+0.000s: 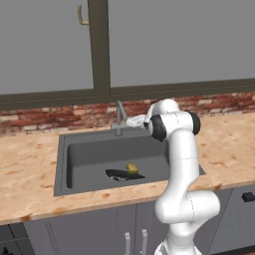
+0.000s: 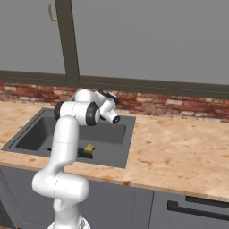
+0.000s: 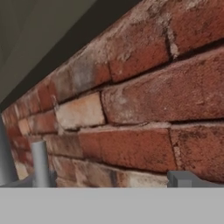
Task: Pick the pan and sponge and place them into the sink. Then turn on the water.
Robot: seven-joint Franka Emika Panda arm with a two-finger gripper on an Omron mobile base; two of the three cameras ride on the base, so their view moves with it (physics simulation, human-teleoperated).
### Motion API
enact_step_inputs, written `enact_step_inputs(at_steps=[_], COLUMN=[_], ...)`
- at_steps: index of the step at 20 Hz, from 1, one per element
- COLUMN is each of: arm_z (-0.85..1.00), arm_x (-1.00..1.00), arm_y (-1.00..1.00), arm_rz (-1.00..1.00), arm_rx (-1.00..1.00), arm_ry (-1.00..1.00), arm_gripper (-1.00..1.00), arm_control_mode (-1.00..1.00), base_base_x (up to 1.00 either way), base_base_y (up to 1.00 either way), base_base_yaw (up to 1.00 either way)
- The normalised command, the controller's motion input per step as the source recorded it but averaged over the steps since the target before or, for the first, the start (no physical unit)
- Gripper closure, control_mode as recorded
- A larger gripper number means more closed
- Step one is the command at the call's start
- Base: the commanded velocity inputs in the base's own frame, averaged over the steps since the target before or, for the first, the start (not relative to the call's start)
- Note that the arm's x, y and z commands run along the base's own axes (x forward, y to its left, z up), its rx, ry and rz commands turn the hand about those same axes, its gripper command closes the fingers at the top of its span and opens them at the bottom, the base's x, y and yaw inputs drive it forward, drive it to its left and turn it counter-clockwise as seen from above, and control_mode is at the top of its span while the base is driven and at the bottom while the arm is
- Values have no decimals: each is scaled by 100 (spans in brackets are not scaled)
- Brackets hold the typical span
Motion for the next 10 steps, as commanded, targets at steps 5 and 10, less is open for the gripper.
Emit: enact_step_inputs(at_steps=[5,10], arm_z=[-11,-14], arm_x=[13,19], arm_y=[8,7], arm_rz=[-3,-8], arm_rx=[-9,-5], arm_ry=[1,2], arm_gripper=[-100,-100], arm_control_mode=[-100,-100], base_base_x=[0,0], base_base_y=[0,0], base_base_yaw=[0,0])
